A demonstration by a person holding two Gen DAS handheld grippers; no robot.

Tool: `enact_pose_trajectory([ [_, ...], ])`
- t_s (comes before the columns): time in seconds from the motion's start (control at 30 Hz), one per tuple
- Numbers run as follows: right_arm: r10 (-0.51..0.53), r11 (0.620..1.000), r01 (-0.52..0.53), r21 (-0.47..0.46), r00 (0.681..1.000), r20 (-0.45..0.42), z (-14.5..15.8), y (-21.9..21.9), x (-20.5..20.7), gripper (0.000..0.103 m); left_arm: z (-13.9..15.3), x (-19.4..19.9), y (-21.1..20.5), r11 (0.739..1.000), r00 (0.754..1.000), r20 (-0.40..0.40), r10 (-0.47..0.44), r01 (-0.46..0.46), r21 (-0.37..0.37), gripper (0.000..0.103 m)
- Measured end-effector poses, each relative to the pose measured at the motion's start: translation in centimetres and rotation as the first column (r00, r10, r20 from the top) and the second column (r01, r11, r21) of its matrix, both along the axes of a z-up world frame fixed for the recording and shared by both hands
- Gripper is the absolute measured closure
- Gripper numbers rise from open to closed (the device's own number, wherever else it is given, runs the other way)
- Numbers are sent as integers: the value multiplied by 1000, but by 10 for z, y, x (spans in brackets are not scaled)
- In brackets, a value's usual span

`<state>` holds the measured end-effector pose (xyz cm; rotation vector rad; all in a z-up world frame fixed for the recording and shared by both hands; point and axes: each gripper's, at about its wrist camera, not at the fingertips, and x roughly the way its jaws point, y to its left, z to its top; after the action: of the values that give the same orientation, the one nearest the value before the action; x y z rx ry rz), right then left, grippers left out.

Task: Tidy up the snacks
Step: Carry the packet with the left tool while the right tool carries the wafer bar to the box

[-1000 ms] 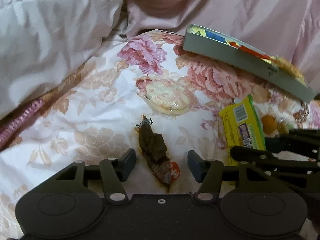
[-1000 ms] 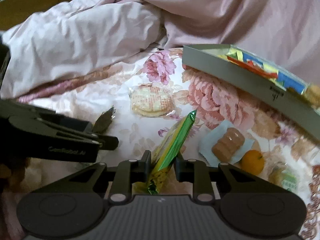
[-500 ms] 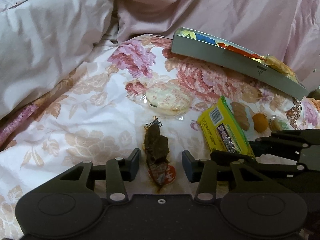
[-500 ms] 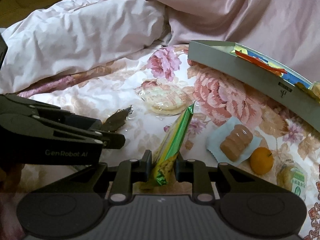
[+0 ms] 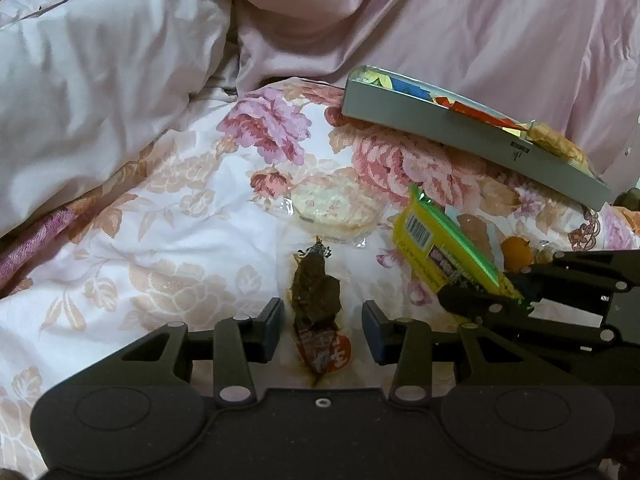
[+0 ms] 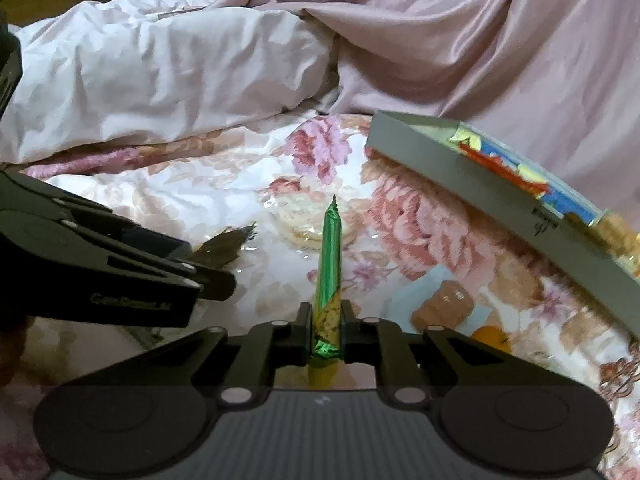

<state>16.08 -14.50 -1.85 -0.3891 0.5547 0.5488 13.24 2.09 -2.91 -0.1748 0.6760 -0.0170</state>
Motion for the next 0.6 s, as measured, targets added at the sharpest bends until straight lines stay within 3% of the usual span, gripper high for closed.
enact_pose_trajectory([
  [0.27,3,1000,-3,-8,1000,9,0,0,0,90,0,0,0,1000,1000,8,-5,5,-8,76],
  [0.53,-51,999,51,1,998,24,7,-13,5,90,1,0,7,983,998,43,-36,44,-177,82],
  [0.6,-84,996,84,16,996,21,10,-22,10,90,-2,2,4,984,999,28,-39,43,-173,82],
])
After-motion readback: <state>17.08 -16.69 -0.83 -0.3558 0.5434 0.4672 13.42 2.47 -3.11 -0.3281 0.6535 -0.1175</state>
